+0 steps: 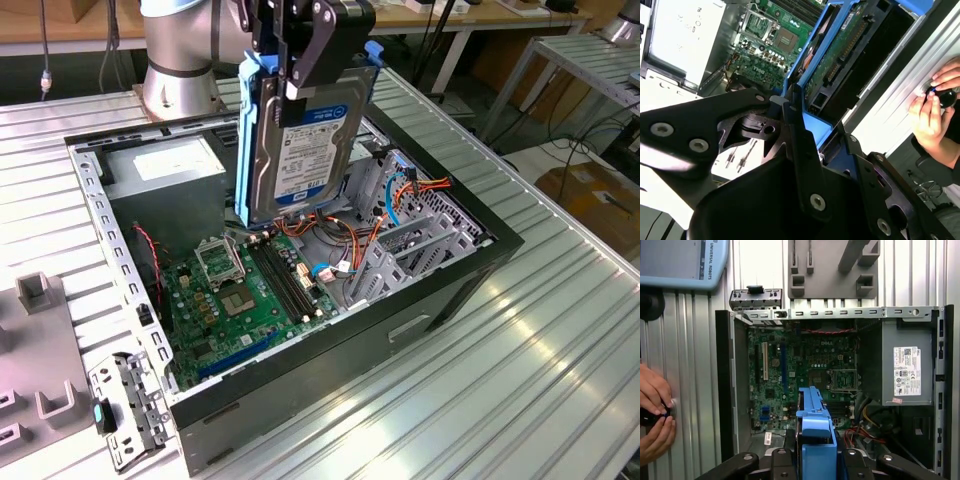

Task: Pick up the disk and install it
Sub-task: 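Insert the disk into the insertion slot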

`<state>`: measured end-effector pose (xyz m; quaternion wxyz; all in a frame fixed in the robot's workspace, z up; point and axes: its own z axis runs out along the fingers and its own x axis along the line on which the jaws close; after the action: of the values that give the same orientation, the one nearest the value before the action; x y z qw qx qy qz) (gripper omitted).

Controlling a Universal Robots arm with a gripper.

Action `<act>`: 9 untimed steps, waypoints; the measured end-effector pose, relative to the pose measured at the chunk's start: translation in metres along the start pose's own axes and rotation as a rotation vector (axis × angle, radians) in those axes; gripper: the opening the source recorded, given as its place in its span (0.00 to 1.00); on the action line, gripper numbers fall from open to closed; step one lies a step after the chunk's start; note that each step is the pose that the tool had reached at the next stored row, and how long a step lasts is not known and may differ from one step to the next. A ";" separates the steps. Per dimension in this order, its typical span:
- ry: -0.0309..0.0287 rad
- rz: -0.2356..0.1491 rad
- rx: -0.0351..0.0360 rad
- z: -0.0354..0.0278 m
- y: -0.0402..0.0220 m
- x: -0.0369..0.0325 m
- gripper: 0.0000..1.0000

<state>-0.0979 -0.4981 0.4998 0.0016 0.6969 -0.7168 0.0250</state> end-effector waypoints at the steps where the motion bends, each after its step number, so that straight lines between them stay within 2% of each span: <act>1: 0.0000 0.000 0.0000 0.0001 -0.0010 0.0000 0.37; 4: 0.0001 0.000 0.0000 0.0002 -0.0034 -0.0001 0.37; 9: 0.0001 0.000 0.0000 0.0002 -0.0039 -0.0001 0.37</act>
<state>-0.0940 -0.4981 0.4998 0.0017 0.6969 -0.7168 0.0250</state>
